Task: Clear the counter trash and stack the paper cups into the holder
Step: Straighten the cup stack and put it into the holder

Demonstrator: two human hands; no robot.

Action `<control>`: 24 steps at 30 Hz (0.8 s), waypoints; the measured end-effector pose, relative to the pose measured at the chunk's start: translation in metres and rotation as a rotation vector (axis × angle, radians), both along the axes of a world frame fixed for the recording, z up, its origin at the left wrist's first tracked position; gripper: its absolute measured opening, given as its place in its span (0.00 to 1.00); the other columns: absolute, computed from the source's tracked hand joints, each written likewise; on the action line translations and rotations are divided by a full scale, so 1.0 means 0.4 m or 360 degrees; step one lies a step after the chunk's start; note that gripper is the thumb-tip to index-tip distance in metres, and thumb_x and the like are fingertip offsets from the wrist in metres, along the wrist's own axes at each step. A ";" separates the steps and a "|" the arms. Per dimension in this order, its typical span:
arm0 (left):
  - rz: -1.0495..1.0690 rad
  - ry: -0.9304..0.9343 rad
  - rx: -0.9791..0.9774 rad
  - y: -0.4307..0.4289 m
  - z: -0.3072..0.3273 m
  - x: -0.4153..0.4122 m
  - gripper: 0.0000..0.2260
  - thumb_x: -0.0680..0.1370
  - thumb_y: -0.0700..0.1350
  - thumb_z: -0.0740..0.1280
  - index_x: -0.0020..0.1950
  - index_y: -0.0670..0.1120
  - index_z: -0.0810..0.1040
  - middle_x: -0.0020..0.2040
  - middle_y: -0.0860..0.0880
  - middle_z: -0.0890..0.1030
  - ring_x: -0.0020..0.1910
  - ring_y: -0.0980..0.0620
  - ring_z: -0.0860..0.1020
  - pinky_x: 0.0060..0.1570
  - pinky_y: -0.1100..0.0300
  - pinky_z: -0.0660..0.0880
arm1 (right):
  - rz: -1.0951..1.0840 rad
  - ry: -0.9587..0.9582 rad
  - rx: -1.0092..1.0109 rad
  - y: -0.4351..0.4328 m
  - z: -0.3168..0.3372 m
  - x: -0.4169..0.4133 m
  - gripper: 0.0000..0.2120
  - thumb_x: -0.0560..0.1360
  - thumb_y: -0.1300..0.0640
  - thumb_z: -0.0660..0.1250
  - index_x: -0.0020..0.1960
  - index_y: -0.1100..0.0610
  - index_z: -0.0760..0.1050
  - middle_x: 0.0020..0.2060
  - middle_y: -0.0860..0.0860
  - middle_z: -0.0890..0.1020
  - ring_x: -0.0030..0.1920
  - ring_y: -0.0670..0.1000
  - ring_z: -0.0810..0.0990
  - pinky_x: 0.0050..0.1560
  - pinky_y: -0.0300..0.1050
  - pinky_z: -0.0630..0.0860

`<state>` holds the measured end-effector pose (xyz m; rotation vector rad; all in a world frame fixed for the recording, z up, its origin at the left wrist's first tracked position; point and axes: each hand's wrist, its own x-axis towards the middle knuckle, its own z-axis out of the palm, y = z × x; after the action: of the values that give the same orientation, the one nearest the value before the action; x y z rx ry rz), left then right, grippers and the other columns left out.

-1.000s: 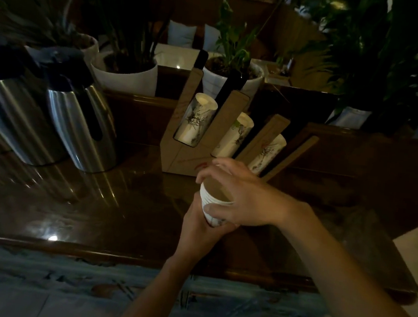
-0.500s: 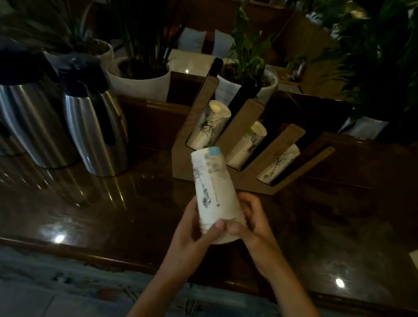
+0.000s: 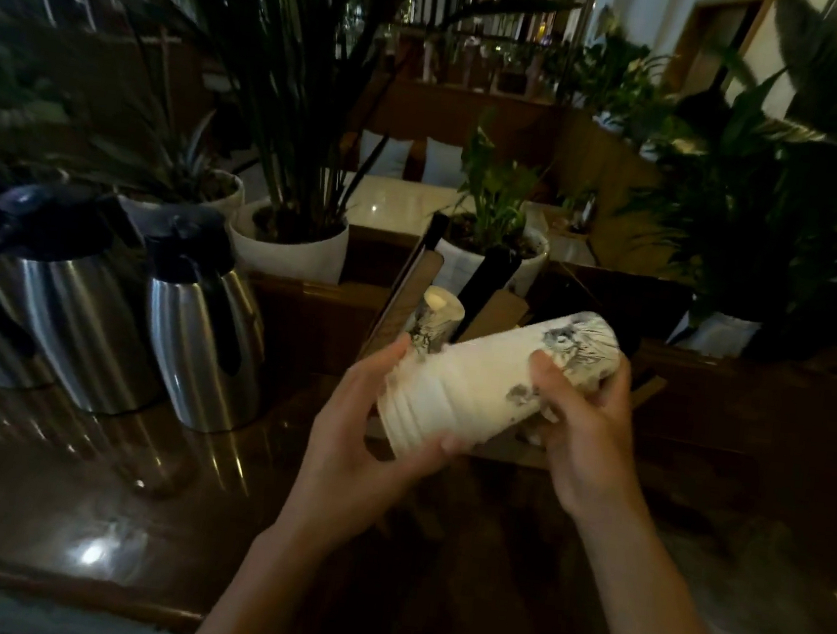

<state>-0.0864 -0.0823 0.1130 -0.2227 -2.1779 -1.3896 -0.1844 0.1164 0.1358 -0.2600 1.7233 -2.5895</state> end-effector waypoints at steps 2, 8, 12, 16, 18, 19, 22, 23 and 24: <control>0.0007 0.0110 0.0089 -0.005 0.040 -0.027 0.44 0.71 0.66 0.72 0.81 0.48 0.60 0.74 0.56 0.69 0.72 0.58 0.72 0.65 0.56 0.79 | -0.0054 -0.0045 -0.0206 -0.002 0.042 -0.026 0.44 0.58 0.50 0.84 0.70 0.46 0.70 0.58 0.50 0.85 0.56 0.55 0.85 0.44 0.51 0.83; -0.0078 0.0311 0.0057 0.028 0.162 -0.108 0.35 0.74 0.59 0.72 0.78 0.62 0.60 0.75 0.59 0.71 0.74 0.58 0.72 0.68 0.54 0.78 | -0.0081 -0.0089 -0.0438 -0.052 0.115 -0.044 0.42 0.59 0.51 0.82 0.71 0.47 0.70 0.57 0.51 0.85 0.55 0.52 0.86 0.50 0.57 0.83; -0.0044 0.0249 -0.0012 0.021 0.180 -0.144 0.40 0.73 0.59 0.72 0.81 0.52 0.60 0.78 0.51 0.69 0.77 0.54 0.70 0.67 0.50 0.79 | -0.0186 -0.0097 -0.0511 -0.063 0.128 -0.044 0.38 0.61 0.52 0.80 0.69 0.47 0.71 0.59 0.51 0.84 0.54 0.52 0.86 0.51 0.57 0.83; -0.0051 0.0147 -0.0088 -0.013 0.096 -0.141 0.35 0.75 0.60 0.71 0.79 0.61 0.62 0.76 0.64 0.69 0.75 0.61 0.71 0.68 0.60 0.76 | -0.0360 -0.0038 -0.0656 -0.037 0.177 -0.094 0.42 0.62 0.50 0.80 0.73 0.48 0.67 0.64 0.52 0.80 0.62 0.54 0.80 0.53 0.57 0.82; -0.0045 -0.0186 -0.0200 -0.031 0.013 -0.125 0.28 0.76 0.62 0.68 0.71 0.78 0.57 0.67 0.80 0.67 0.70 0.72 0.71 0.64 0.69 0.76 | -0.0501 0.0056 -0.0596 -0.027 0.212 -0.140 0.41 0.64 0.52 0.80 0.73 0.48 0.65 0.64 0.51 0.78 0.61 0.52 0.79 0.52 0.56 0.83; -0.0047 -0.0382 -0.0336 -0.040 -0.044 -0.114 0.27 0.76 0.64 0.65 0.67 0.82 0.54 0.65 0.82 0.65 0.70 0.74 0.69 0.65 0.69 0.74 | -0.0560 0.0132 -0.0458 -0.029 0.227 -0.162 0.40 0.66 0.54 0.80 0.72 0.49 0.64 0.64 0.50 0.77 0.60 0.51 0.80 0.52 0.55 0.84; 0.0053 -0.0959 -0.0841 -0.073 -0.239 -0.089 0.28 0.77 0.71 0.56 0.73 0.78 0.45 0.82 0.64 0.55 0.82 0.55 0.56 0.80 0.45 0.57 | -0.0648 0.0402 0.0142 -0.059 0.242 -0.220 0.39 0.67 0.55 0.81 0.71 0.50 0.64 0.65 0.49 0.75 0.60 0.46 0.79 0.51 0.45 0.83; 0.0158 -0.1132 -0.1000 -0.080 -0.288 -0.082 0.31 0.76 0.74 0.50 0.77 0.73 0.42 0.84 0.58 0.46 0.84 0.47 0.48 0.80 0.40 0.47 | -0.0634 0.0496 0.0351 -0.074 0.240 -0.235 0.38 0.65 0.52 0.81 0.69 0.48 0.64 0.64 0.49 0.76 0.59 0.44 0.79 0.49 0.40 0.82; 0.0238 -0.1252 -0.1116 -0.084 -0.324 -0.074 0.35 0.73 0.77 0.41 0.78 0.70 0.38 0.84 0.56 0.40 0.84 0.44 0.41 0.79 0.37 0.40 | -0.0609 0.0584 0.0564 -0.091 0.234 -0.245 0.37 0.64 0.49 0.82 0.66 0.45 0.65 0.62 0.48 0.76 0.58 0.44 0.79 0.47 0.38 0.81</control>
<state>-0.1160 -0.1159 -0.0166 0.2921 -3.1926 -0.6077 -0.2822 0.0799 0.2295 -0.4569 2.5456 -2.5173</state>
